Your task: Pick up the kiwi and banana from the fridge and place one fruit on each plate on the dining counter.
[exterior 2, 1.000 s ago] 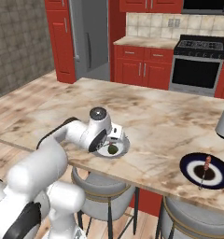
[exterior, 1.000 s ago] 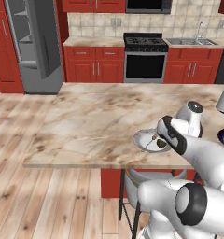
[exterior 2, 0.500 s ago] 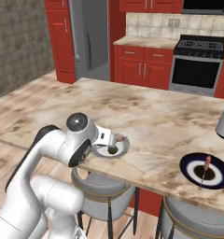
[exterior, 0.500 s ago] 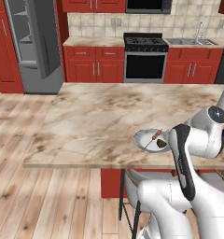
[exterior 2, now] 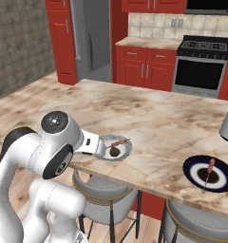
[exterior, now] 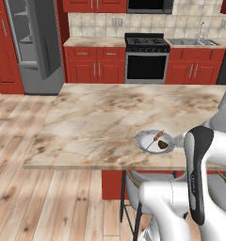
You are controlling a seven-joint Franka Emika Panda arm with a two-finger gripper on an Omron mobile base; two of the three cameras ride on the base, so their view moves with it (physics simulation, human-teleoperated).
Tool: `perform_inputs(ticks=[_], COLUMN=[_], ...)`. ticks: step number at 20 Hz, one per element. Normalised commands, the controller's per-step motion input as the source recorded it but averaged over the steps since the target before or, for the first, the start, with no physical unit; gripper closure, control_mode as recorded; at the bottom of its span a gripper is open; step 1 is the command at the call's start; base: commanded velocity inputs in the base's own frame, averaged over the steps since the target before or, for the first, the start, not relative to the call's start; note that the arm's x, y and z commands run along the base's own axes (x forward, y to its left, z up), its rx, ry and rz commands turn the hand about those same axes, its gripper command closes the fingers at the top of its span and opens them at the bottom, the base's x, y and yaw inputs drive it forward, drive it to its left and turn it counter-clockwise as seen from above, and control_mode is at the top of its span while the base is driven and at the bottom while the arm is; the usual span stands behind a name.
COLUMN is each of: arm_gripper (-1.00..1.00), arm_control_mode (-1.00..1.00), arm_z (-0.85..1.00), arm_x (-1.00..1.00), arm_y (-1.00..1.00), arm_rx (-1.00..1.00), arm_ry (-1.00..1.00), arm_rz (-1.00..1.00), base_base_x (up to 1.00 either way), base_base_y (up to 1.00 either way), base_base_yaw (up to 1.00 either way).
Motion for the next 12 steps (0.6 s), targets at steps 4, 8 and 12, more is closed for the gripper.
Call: perform_inputs(ticks=[4,8,12], arm_gripper=[-1.00,-1.00,-1.00], arm_control_mode=[-1.00,-1.00,-1.00], arm_z=[0.03,0.00,0.00], arm_x=[-0.51,-0.19,0.00], arm_y=[0.36,0.30,0.06], arm_rx=[-0.01,-0.02,0.00], arm_ry=[-0.01,0.00,0.00], arm_rz=[0.00,0.00,0.00], base_base_x=[0.00,0.00,0.00], base_base_y=[0.00,0.00,0.00], base_base_yaw=[0.00,0.00,0.00])
